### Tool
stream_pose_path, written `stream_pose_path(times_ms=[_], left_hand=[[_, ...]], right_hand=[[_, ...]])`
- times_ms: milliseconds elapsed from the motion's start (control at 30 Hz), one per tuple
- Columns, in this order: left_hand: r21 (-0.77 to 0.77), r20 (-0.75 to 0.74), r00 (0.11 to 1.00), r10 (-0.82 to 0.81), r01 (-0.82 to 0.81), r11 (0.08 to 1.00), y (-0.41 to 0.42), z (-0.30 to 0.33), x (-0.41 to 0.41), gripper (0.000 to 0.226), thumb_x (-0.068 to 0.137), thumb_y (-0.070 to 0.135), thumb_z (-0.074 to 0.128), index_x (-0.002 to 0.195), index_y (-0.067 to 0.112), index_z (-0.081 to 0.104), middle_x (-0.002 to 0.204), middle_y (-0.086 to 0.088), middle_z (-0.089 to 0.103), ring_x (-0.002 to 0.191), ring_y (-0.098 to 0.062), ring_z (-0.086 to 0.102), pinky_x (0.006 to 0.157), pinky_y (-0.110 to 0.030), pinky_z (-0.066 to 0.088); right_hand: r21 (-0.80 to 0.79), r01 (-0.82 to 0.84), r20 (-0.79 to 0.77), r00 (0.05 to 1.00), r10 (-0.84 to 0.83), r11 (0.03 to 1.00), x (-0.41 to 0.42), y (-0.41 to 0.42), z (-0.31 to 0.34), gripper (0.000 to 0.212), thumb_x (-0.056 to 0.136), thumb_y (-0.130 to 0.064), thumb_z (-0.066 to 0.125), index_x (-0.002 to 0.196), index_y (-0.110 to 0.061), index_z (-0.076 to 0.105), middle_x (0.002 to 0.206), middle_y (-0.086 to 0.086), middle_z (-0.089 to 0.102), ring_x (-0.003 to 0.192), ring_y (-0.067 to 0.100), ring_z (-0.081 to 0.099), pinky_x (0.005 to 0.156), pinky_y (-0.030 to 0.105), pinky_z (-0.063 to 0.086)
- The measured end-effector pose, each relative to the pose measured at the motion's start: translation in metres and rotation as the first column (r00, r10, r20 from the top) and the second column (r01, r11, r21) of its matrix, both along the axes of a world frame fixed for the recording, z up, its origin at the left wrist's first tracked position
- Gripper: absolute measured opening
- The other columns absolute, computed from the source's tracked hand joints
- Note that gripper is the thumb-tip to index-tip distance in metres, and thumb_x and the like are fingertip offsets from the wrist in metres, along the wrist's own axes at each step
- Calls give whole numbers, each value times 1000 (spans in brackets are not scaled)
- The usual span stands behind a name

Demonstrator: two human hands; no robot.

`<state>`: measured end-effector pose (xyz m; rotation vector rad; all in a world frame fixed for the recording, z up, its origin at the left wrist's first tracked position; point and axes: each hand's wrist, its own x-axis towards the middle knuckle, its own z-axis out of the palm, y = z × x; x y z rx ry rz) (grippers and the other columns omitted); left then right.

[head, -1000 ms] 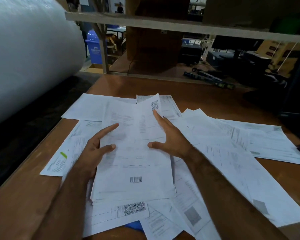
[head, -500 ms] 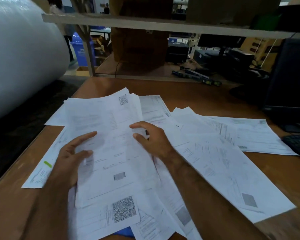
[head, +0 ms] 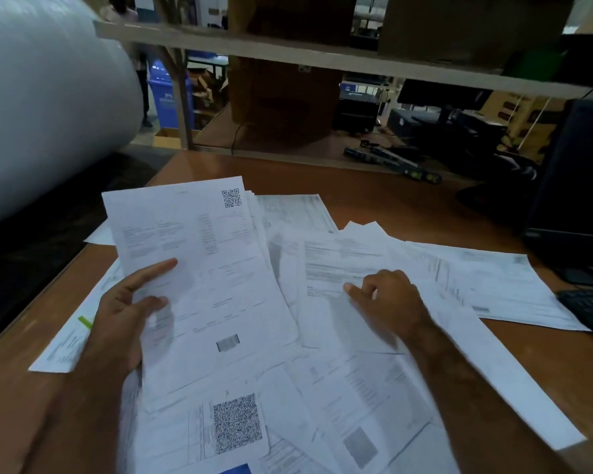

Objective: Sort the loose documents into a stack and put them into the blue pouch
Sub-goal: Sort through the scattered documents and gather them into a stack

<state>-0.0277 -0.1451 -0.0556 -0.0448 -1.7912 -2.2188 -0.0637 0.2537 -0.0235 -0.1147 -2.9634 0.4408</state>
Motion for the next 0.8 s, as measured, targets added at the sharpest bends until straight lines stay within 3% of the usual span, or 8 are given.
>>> stream_pose_path(times_ms=[67, 200, 367, 433, 500, 567, 700, 800], left_hand=[[-3, 4, 1000, -3, 3, 1000, 0, -1, 1, 57, 87, -22, 51, 118, 20, 75, 145, 7, 61, 135, -21, 54, 96, -27, 56], [-35, -9, 1000, -6, 6, 999, 1, -2, 3, 57, 89, -20, 52, 115, 24, 77, 146, 8, 59, 136, -22, 53, 94, -24, 55], [-13, 24, 999, -23, 23, 1000, 3, 0, 3, 58, 88, -20, 53, 111, 26, 79, 145, 7, 60, 134, -24, 55, 88, -24, 58], [-30, 32, 999, -32, 33, 999, 3, 0, 2, 57, 88, -20, 53, 113, 24, 78, 144, 7, 61, 134, -24, 55, 94, -30, 57], [-44, 31, 999, -40, 42, 998, 2, 1, 0, 57, 88, -22, 52, 119, 19, 75, 144, 7, 61, 135, -22, 55, 100, -37, 54], [-67, 28, 998, -58, 60, 996, 4, 2, -1, 57, 87, -23, 51, 127, 13, 70, 145, 6, 60, 138, -19, 52, 107, -39, 51], [-73, 50, 996, -73, 77, 994, 9, 8, 1, 60, 86, -23, 53, 129, 15, 69, 145, 7, 60, 138, -11, 52, 103, -28, 52], [-144, 85, 994, -75, 87, 986, 6, 2, -2, 61, 87, -19, 56, 128, 23, 71, 143, 11, 61, 137, -16, 53, 113, -45, 44]], right_hand=[[-59, 123, -5, 992, -124, 991, -9, 11, 5, 48, 85, -72, 56, 93, -26, 67, 111, 0, 64, 107, 24, 58, 90, 42, 52], [-5, 242, 153, 959, -239, 970, -23, 22, 9, 81, 76, -69, 73, 139, -30, 42, 137, 9, 55, 121, 33, 57, 97, 41, 51], [-300, 66, -21, 997, -76, 952, -40, 37, 8, 43, 85, -14, 79, 124, -20, 64, 126, 4, 68, 106, 25, 64, 91, 26, 46], [-312, -26, -154, 988, -23, 950, -46, 44, 12, 22, 93, -10, 68, 111, -22, 73, 121, 4, 72, 111, 26, 66, 95, 25, 44], [-299, -166, -293, 953, 75, 940, -46, 48, 25, 28, 97, -4, 61, 104, -25, 78, 114, 2, 75, 109, 22, 69, 98, 28, 49], [-453, -298, -389, 914, 115, 840, -38, 47, 50, 30, 98, 1, 60, 110, -21, 77, 115, -3, 75, 110, 12, 69, 98, 25, 52], [-875, -376, -385, 922, 34, 306, -17, 27, 82, 30, 97, -4, 63, 125, -11, 70, 123, -8, 73, 113, 8, 68, 95, 24, 55], [-864, -336, -272, 938, 214, 375, -6, -3, 70, 53, 83, -18, 75, 135, -20, 63, 126, -21, 69, 112, 4, 67, 93, 23, 55]])
